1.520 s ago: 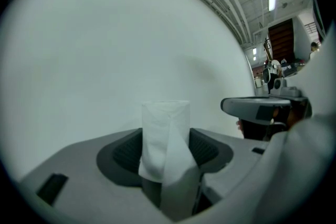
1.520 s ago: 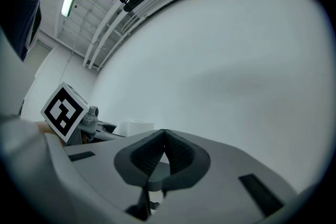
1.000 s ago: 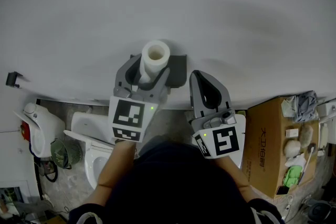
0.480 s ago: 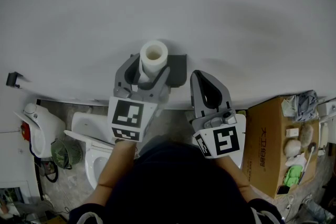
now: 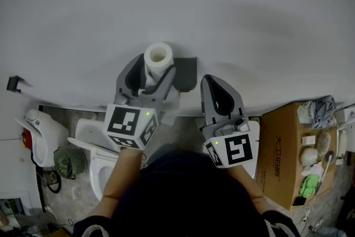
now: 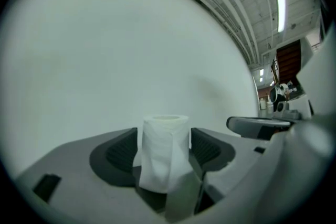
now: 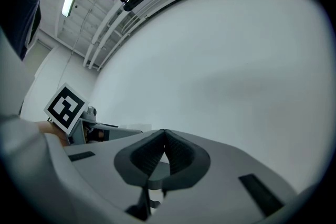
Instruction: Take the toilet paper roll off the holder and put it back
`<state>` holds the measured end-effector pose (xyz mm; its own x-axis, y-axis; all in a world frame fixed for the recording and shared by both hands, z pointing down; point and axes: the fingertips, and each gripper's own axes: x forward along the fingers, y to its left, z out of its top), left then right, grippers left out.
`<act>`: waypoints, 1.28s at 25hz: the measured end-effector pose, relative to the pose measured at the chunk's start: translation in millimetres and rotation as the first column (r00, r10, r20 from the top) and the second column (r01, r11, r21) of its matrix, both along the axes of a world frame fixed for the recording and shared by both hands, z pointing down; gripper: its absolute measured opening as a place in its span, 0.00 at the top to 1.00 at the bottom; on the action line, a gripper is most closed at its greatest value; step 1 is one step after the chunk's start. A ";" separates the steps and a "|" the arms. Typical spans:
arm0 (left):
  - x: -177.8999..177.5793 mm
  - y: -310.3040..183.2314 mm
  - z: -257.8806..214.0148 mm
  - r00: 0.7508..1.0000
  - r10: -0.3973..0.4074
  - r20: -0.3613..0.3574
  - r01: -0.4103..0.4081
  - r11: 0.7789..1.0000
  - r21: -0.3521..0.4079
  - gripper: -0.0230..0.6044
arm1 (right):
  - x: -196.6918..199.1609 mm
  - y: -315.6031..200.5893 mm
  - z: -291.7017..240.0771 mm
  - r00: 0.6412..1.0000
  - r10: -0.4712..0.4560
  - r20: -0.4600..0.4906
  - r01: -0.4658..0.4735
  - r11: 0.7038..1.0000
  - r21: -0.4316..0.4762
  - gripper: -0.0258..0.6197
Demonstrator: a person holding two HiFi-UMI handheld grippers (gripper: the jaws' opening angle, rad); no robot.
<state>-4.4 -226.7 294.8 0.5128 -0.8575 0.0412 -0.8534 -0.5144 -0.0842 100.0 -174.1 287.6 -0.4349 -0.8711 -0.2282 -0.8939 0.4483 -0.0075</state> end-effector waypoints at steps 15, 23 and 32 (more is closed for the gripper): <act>-26.4 29.0 -25.0 0.965 0.077 -0.252 -0.070 0.997 0.038 0.52 | -9.1 6.8 -0.3 1.000 -0.007 -0.002 0.007 1.000 0.011 0.94; -46.2 45.8 -37.6 0.967 0.079 -0.244 -0.057 0.993 0.099 0.83 | -17.1 12.0 -4.7 1.000 0.007 -0.009 -0.006 1.000 0.026 0.94; -81.3 55.0 -35.3 0.986 -0.002 -0.164 0.022 0.992 0.121 0.96 | -36.7 20.2 -11.0 0.998 0.052 -0.039 -0.051 0.998 0.030 0.94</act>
